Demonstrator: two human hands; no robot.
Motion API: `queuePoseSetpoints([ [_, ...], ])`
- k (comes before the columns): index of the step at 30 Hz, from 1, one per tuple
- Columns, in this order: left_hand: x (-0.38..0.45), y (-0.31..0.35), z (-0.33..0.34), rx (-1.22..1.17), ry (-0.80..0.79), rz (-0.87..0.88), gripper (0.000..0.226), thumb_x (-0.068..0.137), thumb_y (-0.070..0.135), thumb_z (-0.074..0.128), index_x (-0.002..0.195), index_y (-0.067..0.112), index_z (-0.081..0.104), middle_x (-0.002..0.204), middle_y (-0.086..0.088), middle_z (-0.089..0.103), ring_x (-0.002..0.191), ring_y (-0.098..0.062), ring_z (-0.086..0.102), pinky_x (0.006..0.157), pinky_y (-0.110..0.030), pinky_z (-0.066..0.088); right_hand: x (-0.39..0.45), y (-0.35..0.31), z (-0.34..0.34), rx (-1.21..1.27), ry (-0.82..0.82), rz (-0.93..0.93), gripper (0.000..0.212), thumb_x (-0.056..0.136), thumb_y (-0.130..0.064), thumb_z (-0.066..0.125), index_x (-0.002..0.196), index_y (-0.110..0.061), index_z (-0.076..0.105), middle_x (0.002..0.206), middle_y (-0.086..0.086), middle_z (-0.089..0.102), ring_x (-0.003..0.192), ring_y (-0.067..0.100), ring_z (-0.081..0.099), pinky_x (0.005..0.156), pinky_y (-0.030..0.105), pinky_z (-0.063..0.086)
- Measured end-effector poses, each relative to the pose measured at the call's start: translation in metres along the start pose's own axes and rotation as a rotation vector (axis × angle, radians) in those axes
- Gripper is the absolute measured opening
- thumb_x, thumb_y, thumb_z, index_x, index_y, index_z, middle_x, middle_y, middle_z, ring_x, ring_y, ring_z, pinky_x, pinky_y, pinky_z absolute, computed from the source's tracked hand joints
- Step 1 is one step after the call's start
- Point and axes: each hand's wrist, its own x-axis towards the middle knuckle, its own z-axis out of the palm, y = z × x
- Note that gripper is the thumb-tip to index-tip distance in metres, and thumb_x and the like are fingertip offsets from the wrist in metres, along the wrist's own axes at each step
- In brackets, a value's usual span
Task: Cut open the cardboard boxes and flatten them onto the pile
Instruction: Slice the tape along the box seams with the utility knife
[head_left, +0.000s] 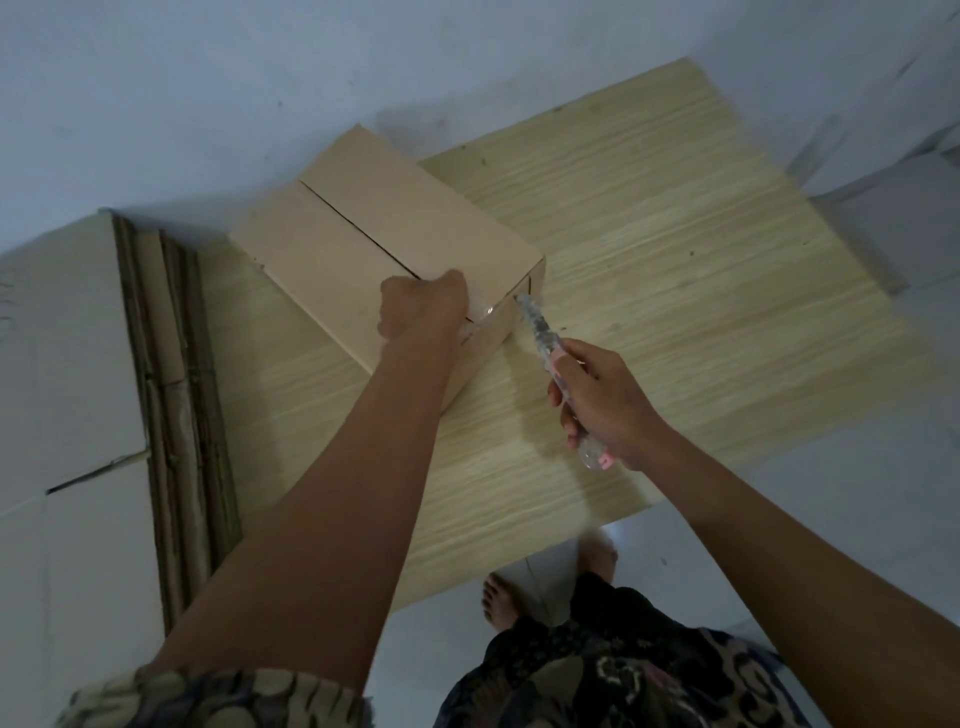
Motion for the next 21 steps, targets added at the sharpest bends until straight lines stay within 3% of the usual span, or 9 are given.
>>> queuePoseSetpoints([
  [3, 0.001, 0.02, 0.002, -0.125, -0.179, -0.1, 0.026, 0.087, 0.017, 0.076, 0.098, 0.003, 0.057, 0.077, -0.005, 0.056, 0.066, -0.018, 0.056, 0.069, -0.025, 0.05, 0.0, 0.0, 0.0, 0.005, -0.004, -0.003, 0.024, 0.108, -0.028, 0.045, 0.112, -0.015, 0.065, 0.073, 0.011, 0.056, 0.04, 0.015, 0.047, 0.038, 0.025, 0.043],
  [4, -0.001, 0.024, 0.001, -0.13, -0.235, -0.118, 0.022, 0.09, 0.013, 0.073, 0.104, 0.002, 0.06, 0.08, -0.006, 0.058, 0.065, -0.017, 0.053, 0.065, -0.025, 0.048, -0.001, 0.0, 0.0, 0.003, -0.009, -0.01, 0.023, 0.108, -0.027, 0.045, 0.113, -0.016, 0.065, 0.072, 0.011, 0.056, 0.04, 0.015, 0.047, 0.039, 0.025, 0.043],
  [6, 0.002, 0.027, 0.0, -0.138, -0.332, -0.133, 0.04, 0.092, 0.011, 0.072, 0.128, 0.0, 0.061, 0.114, -0.013, 0.066, 0.085, -0.016, 0.056, 0.075, -0.028, 0.045, -0.002, 0.0, -0.001, -0.008, -0.015, -0.031, 0.022, 0.107, -0.025, 0.045, 0.115, -0.02, 0.065, 0.071, 0.01, 0.056, 0.04, 0.016, 0.048, 0.039, 0.025, 0.043],
  [8, 0.003, 0.027, 0.0, -0.116, -0.342, -0.15, 0.047, 0.088, 0.013, 0.076, 0.131, 0.001, 0.061, 0.128, -0.014, 0.064, 0.091, -0.02, 0.059, 0.075, -0.03, 0.046, -0.003, 0.0, -0.004, -0.022, -0.014, -0.04, 0.021, 0.107, -0.025, 0.046, 0.114, -0.027, 0.066, 0.07, 0.009, 0.057, 0.041, 0.016, 0.048, 0.04, 0.025, 0.043],
  [12, 0.007, 0.022, 0.006, -0.041, -0.361, -0.158, 0.035, 0.087, 0.011, 0.078, 0.116, 0.0, 0.063, 0.106, -0.011, 0.062, 0.07, -0.017, 0.05, 0.06, -0.029, 0.045, -0.002, 0.004, -0.014, -0.053, -0.012, -0.044, 0.023, 0.106, -0.03, 0.047, 0.117, -0.039, 0.065, 0.069, 0.005, 0.059, 0.045, 0.016, 0.048, 0.041, 0.027, 0.042],
  [15, 0.005, 0.015, 0.008, 0.02, -0.339, -0.142, 0.018, 0.087, 0.005, 0.078, 0.095, 0.002, 0.062, 0.08, -0.006, 0.055, 0.073, -0.017, 0.054, 0.055, -0.024, 0.046, -0.003, 0.01, -0.021, -0.07, 0.006, 0.004, 0.03, 0.105, -0.039, 0.045, 0.092, -0.028, 0.069, 0.066, 0.003, 0.056, 0.049, 0.015, 0.045, 0.046, 0.03, 0.037],
  [18, 0.011, 0.008, 0.011, 0.033, -0.296, -0.07, 0.013, 0.089, 0.006, 0.073, 0.098, 0.003, 0.064, 0.087, -0.008, 0.06, 0.075, -0.016, 0.057, 0.039, -0.017, 0.039, -0.006, 0.018, -0.027, -0.211, 0.031, 0.016, 0.055, 0.097, -0.061, 0.043, 0.08, -0.012, 0.063, 0.065, 0.0, 0.051, 0.057, 0.018, 0.044, 0.057, 0.038, 0.036],
  [20, 0.013, 0.01, 0.012, 0.074, -0.348, -0.052, 0.004, 0.094, 0.01, 0.067, 0.092, 0.009, 0.064, 0.087, -0.006, 0.06, 0.069, -0.012, 0.054, 0.044, -0.015, 0.036, -0.01, 0.023, -0.032, -0.271, 0.037, 0.016, 0.055, 0.091, -0.069, 0.045, 0.082, -0.018, 0.062, 0.061, -0.008, 0.048, 0.056, 0.013, 0.044, 0.057, 0.036, 0.037],
  [21, 0.014, 0.009, 0.013, 0.083, -0.371, -0.05, 0.014, 0.097, 0.011, 0.063, 0.083, 0.013, 0.06, 0.081, -0.004, 0.058, 0.065, -0.009, 0.051, 0.047, -0.015, 0.035, -0.012, 0.026, -0.034, -0.29, 0.04, 0.02, 0.051, 0.09, -0.069, 0.049, 0.082, -0.02, 0.062, 0.059, -0.011, 0.046, 0.054, 0.011, 0.043, 0.056, 0.034, 0.038],
])
